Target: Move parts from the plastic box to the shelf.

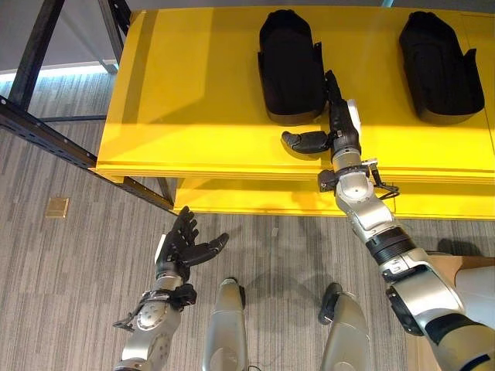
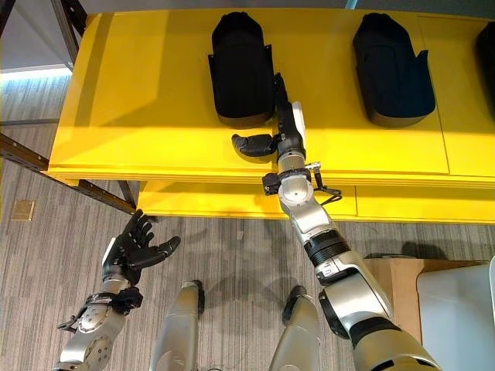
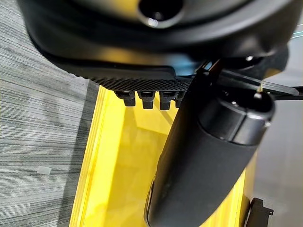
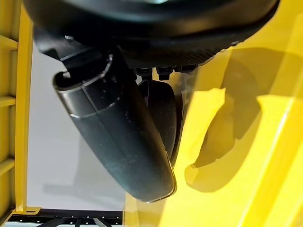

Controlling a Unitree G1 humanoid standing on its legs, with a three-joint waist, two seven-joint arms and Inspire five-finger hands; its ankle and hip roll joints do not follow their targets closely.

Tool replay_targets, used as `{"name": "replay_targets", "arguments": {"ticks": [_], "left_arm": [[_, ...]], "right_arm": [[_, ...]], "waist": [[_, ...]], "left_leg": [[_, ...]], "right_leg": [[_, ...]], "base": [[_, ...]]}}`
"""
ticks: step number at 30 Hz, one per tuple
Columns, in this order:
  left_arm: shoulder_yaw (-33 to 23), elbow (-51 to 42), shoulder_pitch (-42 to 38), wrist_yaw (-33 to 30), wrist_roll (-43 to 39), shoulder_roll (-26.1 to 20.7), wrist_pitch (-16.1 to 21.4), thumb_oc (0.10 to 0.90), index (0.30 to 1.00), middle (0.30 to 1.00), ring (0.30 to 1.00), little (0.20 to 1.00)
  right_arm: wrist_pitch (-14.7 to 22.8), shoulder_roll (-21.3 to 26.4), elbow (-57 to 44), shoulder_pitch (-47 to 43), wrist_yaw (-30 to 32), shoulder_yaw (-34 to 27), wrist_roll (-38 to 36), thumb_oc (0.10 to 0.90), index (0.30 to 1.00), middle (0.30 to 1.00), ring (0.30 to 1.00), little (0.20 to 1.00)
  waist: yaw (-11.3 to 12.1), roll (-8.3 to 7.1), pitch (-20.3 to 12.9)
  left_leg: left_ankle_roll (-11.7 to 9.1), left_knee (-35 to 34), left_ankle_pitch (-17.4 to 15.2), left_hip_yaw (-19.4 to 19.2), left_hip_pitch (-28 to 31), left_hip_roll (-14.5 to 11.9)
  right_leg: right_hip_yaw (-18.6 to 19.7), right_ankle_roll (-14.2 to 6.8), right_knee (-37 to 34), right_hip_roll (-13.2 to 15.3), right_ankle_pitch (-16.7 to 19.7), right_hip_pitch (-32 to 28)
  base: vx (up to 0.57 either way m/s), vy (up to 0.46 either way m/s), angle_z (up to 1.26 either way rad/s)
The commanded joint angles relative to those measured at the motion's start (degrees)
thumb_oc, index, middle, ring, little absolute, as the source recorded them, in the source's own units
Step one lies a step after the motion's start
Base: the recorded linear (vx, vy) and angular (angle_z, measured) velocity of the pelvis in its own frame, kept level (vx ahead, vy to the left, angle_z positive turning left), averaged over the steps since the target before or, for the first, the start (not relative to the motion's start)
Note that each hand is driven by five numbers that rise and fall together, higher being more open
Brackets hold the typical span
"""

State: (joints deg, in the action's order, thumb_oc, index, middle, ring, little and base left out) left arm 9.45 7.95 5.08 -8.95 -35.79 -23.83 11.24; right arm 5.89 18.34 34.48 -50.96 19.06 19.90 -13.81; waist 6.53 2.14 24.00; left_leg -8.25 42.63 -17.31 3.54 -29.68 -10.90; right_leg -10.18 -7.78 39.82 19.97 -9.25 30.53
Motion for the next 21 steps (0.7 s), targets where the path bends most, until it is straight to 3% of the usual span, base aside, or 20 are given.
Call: {"name": "replay_targets", "arguments": {"ticks": [1,21], "left_arm": [[-0.4,-6.2,-1.3,-0.8,-0.5,-3.8,3.8,0.9,1.0,1.0,1.0,1.0],[-0.3,-6.1,-1.3,-1.1,-0.6,-3.7,3.9,0.9,1.0,1.0,1.0,1.0]], "right_arm": [[3.7,-3.7,-3.6,-3.6,-3.3,0.9,-2.4,0.9,1.0,1.0,1.0,1.0],[3.7,-4.0,-4.8,-3.1,-2.8,0.7,-1.9,0.9,1.0,1.0,1.0,1.0]], "waist": [[1.9,-1.41,-1.0],[2.0,-1.69,-1.0]], "left_leg": [[2.2,-3.9,5.7,2.1,-2.1,0.4],[2.2,-3.8,5.8,2.3,-2.4,0.5]], "right_leg": [[1.2,1.1,1.6,-0.1,-2.7,-5.2],[1.0,1.2,1.6,-0.2,-2.3,-5.1]], "base": [[0.0,0.0,0.0],[0.0,0.0,0.0]]}}
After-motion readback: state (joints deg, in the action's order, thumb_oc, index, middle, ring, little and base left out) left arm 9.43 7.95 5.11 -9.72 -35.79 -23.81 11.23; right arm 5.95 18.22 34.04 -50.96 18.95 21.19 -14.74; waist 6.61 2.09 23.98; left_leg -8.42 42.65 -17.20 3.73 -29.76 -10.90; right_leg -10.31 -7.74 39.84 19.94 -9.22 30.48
